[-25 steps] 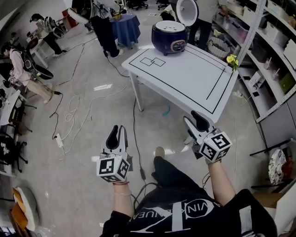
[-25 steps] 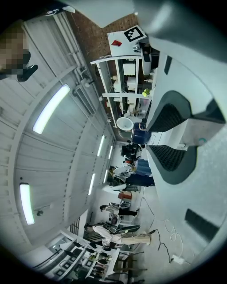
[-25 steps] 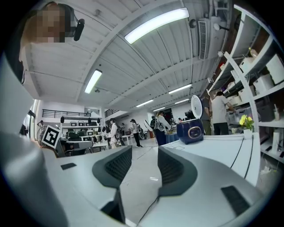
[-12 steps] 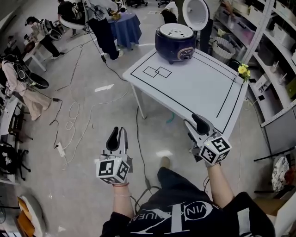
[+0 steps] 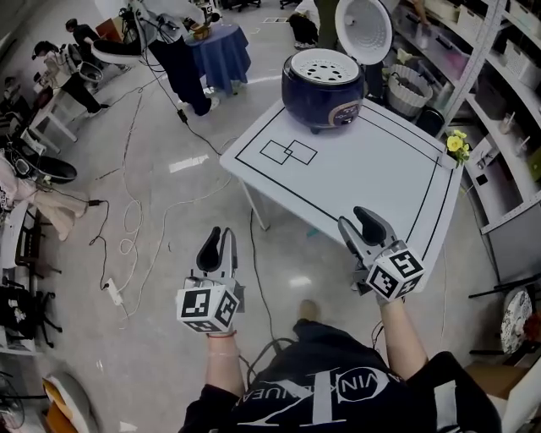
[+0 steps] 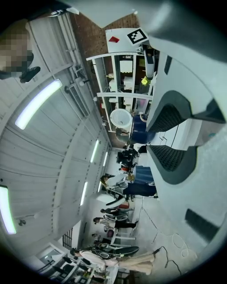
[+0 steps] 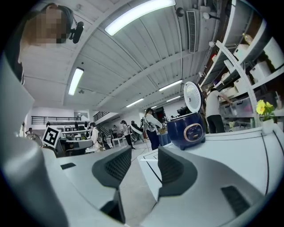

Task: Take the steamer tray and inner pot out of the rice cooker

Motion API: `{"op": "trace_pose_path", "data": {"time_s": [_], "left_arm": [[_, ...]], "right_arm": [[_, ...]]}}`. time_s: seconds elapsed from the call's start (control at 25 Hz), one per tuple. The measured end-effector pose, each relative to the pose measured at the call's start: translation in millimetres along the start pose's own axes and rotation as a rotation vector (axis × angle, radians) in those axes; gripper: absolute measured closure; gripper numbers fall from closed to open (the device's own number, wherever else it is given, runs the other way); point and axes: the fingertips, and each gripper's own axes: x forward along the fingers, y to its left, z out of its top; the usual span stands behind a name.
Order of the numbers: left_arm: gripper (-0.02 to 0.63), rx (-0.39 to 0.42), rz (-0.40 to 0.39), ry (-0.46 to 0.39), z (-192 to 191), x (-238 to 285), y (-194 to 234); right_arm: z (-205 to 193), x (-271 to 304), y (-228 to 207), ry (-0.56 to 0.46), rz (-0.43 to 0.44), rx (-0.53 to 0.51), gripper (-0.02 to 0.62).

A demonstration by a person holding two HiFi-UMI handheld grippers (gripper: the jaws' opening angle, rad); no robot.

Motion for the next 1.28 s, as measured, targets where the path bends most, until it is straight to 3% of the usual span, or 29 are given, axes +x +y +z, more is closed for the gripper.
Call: {"op": "trace_pose_path", "data": {"time_s": [0.32,0.88,1.28], "left_arm": [[0.543,0.008,-0.055,-0.03,15,64,4],[0.543,0.037,-0.166,-0.066,49,139,-12],[0.543,0.024,-0.293,-0.057,62,261,10]], "right_arm": [[12,39,-27,-0.013,-0.014,-0.011,0.425],[49,55,-63,-0.078,-0.076,-0.028,0.425],[65,121,-119,-0.076,-0.2,-0.037,0.425]]}}
